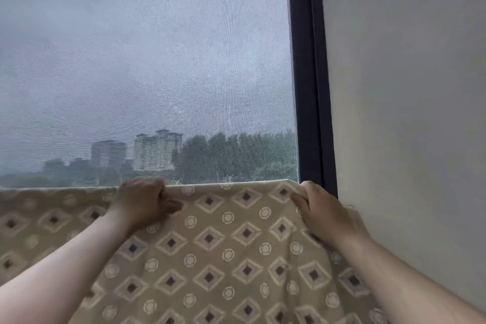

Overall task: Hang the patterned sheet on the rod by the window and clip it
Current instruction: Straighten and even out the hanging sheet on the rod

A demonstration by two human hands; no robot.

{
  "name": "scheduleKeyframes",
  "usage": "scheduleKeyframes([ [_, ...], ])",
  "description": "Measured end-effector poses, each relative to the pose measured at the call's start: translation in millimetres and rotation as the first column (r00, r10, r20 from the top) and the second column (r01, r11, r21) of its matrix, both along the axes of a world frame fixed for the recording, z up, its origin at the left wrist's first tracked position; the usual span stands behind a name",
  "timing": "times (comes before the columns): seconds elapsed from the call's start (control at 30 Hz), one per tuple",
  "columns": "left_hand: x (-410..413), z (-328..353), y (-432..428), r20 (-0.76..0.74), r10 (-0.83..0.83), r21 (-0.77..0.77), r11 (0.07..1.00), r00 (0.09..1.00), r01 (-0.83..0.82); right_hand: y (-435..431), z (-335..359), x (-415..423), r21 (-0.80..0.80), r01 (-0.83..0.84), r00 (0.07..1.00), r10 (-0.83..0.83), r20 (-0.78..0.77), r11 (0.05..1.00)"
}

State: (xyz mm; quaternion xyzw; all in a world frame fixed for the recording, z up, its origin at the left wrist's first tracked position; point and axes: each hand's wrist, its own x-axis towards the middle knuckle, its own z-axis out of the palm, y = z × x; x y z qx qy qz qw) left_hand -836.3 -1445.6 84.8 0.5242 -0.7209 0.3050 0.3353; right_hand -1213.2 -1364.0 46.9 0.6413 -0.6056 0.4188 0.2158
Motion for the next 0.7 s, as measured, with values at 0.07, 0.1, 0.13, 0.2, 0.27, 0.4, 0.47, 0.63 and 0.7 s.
scheduleKeyframes([
  [0.07, 3, -12, 3, 0.003, 0.005, -0.052, 0.999, 1.0, -0.005, 4, -5, 2, -0.05, 0.006, 1.0, -0.007, -0.022, 0.999],
  [0.1, 4, -18, 4, -0.004, 0.0, -0.069, 0.998, 1.0, 0.0, 5, -8, 4, -0.075, 0.027, 0.999, -0.03, -0.035, 0.997],
  [0.13, 4, -23, 4, -0.018, -0.023, -0.084, 0.996, 1.0, 0.022, 7, -11, 7, -0.098, 0.064, 0.996, -0.069, -0.049, 0.993],
  [0.2, 4, -32, 3, -0.049, -0.037, -0.078, 0.996, 0.998, 0.033, 9, -19, 13, -0.168, 0.134, 0.986, -0.149, -0.079, 0.977],
  [0.27, 4, -38, 7, -0.067, -0.027, -0.04, 0.999, 0.997, 0.024, 12, -23, 23, -0.269, 0.128, 0.978, -0.167, -0.127, 0.955],
  [0.4, 14, -51, 28, -0.116, -0.091, 0.105, 0.989, 0.989, 0.104, 18, -22, 56, -0.42, -0.088, 0.96, -0.036, -0.279, 0.903],
  [0.47, 22, -50, 45, -0.17, -0.167, 0.149, 0.97, 0.971, 0.193, 24, -23, 78, -0.351, -0.153, 0.951, 0.042, -0.306, 0.924],
  [0.63, 59, -52, 102, -0.315, -0.279, 0.29, 0.882, 0.907, 0.372, 51, -28, 138, -0.012, -0.299, 0.951, 0.298, -0.078, 0.954],
  [0.7, 82, -56, 131, -0.38, -0.278, 0.289, 0.87, 0.882, 0.399, 68, -31, 163, 0.042, -0.314, 0.949, 0.315, -0.022, 0.948],
])
